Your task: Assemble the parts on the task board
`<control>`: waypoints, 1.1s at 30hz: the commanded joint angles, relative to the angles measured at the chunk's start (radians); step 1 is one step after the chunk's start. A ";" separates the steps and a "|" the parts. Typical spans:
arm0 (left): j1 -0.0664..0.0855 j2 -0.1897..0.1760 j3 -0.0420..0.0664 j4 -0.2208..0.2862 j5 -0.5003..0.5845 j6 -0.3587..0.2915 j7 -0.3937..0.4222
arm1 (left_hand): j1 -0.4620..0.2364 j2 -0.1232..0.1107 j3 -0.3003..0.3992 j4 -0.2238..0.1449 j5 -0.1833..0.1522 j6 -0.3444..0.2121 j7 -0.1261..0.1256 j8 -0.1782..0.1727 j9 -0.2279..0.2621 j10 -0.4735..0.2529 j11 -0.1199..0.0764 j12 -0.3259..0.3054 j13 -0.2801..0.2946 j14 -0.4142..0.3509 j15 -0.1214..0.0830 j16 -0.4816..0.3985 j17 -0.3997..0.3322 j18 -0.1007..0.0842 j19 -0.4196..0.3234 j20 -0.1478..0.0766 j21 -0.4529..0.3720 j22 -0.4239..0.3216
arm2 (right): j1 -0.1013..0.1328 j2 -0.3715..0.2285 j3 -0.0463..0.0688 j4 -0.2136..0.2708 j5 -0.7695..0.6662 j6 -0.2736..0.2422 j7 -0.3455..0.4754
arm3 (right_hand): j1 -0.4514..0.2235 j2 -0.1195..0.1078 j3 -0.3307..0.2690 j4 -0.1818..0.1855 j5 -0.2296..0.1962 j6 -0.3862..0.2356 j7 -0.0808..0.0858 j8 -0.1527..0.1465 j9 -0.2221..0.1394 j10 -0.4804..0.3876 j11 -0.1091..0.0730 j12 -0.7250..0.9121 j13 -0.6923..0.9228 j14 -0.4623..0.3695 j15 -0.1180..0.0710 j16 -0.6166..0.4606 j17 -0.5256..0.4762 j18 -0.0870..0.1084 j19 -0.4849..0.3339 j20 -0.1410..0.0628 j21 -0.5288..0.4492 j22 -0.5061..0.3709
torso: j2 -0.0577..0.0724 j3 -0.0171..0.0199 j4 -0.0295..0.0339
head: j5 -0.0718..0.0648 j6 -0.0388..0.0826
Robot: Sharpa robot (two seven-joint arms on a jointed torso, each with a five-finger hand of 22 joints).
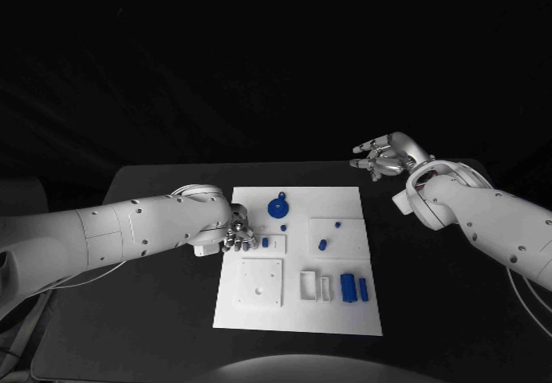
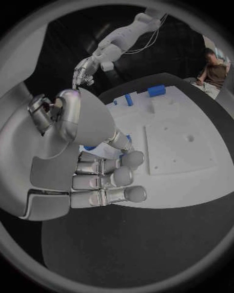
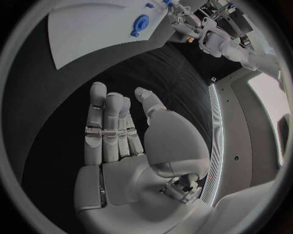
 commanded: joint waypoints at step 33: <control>0.026 0.060 0.001 -0.081 0.077 0.123 -0.009 | 0.030 0.016 0.057 -0.051 -0.003 0.040 -0.043 0.000 0.001 -0.009 0.000 0.007 0.003 -0.004 0.004 0.005 0.001 -0.012 -0.006 0.002 0.008 0.018 | -0.003 0.002 0.001 -0.004 -0.006 0.019 -0.004 | -0.005 -0.007 0.010 -0.004 0.014 0.000 0.008 -0.003 0.000 -0.006 0.000 0.000 -0.001 -0.005 0.000 0.001 -0.002 0.009 0.007 0.001 -0.006 0.014 | 0.000 0.0002 -0.0013 | 0.000 0.002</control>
